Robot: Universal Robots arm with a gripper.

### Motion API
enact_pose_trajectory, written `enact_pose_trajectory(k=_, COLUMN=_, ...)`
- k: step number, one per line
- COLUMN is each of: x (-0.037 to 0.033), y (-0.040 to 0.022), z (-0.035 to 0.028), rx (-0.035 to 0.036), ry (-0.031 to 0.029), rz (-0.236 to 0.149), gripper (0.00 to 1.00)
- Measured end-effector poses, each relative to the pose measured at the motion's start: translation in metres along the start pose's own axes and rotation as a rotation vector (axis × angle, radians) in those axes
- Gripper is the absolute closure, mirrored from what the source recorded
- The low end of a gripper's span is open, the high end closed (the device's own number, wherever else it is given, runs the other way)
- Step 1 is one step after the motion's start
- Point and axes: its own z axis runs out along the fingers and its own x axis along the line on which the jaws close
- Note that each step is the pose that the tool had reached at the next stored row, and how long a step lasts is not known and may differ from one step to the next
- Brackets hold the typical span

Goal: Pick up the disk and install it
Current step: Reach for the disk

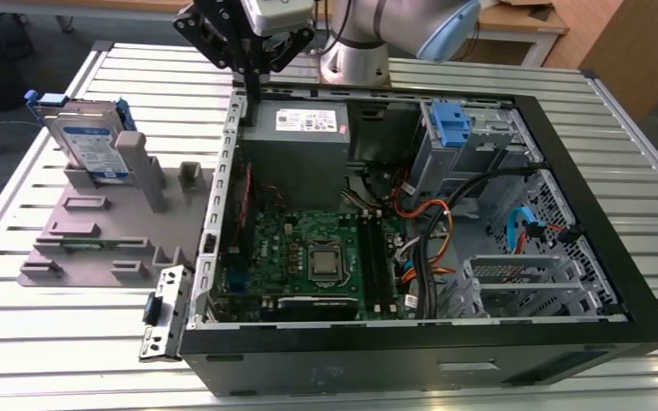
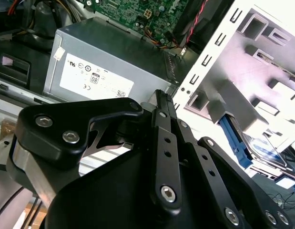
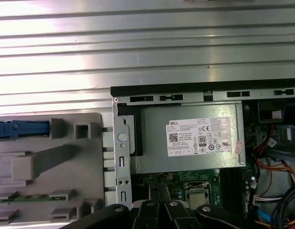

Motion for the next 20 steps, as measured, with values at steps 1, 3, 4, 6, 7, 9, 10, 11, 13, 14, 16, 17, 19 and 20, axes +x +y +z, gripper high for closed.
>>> enact_pose_trajectory(k=1, x=0.0012, y=-0.0001, z=0.0, rx=0.0, ry=0.0, rz=0.0, gripper=0.89)
enact_pose_trajectory(k=3, x=0.0037, y=-0.0003, z=0.0, rx=0.0, ry=0.0, rz=0.0, gripper=0.89)
enact_pose_trajectory(k=4, x=0.0051, y=-0.0004, z=0.0, rx=-0.0001, ry=-0.0001, rz=0.0, gripper=0.89)
enact_pose_trajectory(k=6, x=0.0075, y=-0.0006, z=-0.0001, rx=-0.0001, ry=-0.0001, rz=0.0, gripper=0.89)
enact_pose_trajectory(k=7, x=0.0087, y=-0.0007, z=-0.0001, rx=0.0, ry=-0.0001, rz=0.0, gripper=0.89)
enact_pose_trajectory(k=9, x=0.0108, y=-0.0008, z=-0.0001, rx=-0.0001, ry=0.0, rz=0.0, gripper=0.89)
enact_pose_trajectory(k=10, x=0.0119, y=-0.0009, z=-0.0001, rx=-0.0001, ry=-0.0001, rz=0.0, gripper=0.89)
enact_pose_trajectory(k=11, x=0.0131, y=-0.001, z=-0.0002, rx=0.0, ry=-0.0001, rz=0.0, gripper=0.89)
enact_pose_trajectory(k=13, x=0.0154, y=-0.0012, z=-0.0002, rx=-0.0001, ry=-0.0001, rz=0.0, gripper=0.89)
enact_pose_trajectory(k=14, x=0.0165, y=-0.0013, z=-0.0002, rx=-0.0001, ry=-0.0001, rz=0.0, gripper=0.89)
enact_pose_trajectory(k=16, x=0.0184, y=-0.0014, z=-0.0002, rx=-0.0001, ry=-0.0001, rz=0.0, gripper=0.89)
enact_pose_trajectory(k=17, x=0.0191, y=-0.0014, z=-0.0002, rx=-0.0001, ry=-0.0001, rz=0.0, gripper=0.89)
enact_pose_trajectory(k=19, x=0.0196, y=-0.0015, z=-0.0003, rx=-0.0001, ry=0.0, rz=0.0, gripper=0.89)
enact_pose_trajectory(k=20, x=0.0198, y=-0.0015, z=-0.0003, rx=0.0, ry=0.0, rz=0.0, gripper=0.89)
